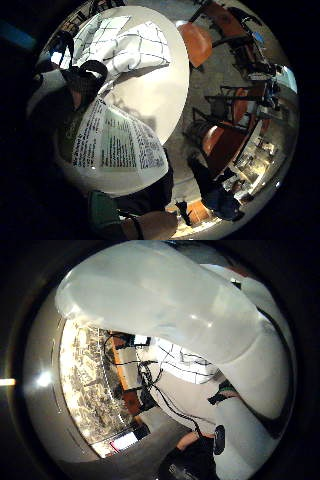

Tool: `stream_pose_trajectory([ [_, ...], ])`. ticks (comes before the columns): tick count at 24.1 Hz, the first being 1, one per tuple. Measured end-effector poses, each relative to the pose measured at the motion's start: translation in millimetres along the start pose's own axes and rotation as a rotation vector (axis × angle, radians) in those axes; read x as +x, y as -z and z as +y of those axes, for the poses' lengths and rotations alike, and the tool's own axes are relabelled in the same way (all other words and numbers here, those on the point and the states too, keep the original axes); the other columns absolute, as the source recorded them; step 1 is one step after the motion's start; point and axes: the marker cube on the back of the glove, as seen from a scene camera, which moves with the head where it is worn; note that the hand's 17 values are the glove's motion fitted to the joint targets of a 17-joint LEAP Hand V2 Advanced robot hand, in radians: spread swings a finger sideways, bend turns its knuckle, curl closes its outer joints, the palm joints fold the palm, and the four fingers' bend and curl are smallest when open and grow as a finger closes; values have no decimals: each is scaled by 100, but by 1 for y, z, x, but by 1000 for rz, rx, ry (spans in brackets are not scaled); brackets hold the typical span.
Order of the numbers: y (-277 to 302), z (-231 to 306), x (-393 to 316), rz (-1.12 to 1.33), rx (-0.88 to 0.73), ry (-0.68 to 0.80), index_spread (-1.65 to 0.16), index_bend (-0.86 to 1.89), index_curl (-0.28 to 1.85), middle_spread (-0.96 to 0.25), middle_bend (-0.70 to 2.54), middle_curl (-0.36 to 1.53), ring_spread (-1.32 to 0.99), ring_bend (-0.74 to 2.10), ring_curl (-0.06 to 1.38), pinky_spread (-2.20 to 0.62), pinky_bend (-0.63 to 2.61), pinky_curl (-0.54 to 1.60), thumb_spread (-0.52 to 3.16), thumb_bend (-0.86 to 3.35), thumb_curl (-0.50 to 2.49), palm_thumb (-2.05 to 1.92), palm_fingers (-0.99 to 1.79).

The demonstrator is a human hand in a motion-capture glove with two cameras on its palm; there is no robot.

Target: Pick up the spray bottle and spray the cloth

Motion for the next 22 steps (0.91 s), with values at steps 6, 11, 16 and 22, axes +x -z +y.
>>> stream_pose_trajectory([
  [6,-1,33,-23,-221,212,194,-18,20,62,-10,35,54,-11,31,41,10,20,37,21,-3,77,106,119],
  [11,-20,75,-53,-439,292,441,-18,20,63,-10,35,54,-11,31,41,10,21,37,21,-3,77,105,119],
  [16,-68,116,-117,-707,330,689,-17,20,63,-10,35,54,-12,32,41,10,20,37,21,-3,78,106,118],
  [22,-140,134,-179,-777,266,821,-17,19,63,-10,35,54,-11,31,41,10,20,37,22,-3,78,106,116],
])
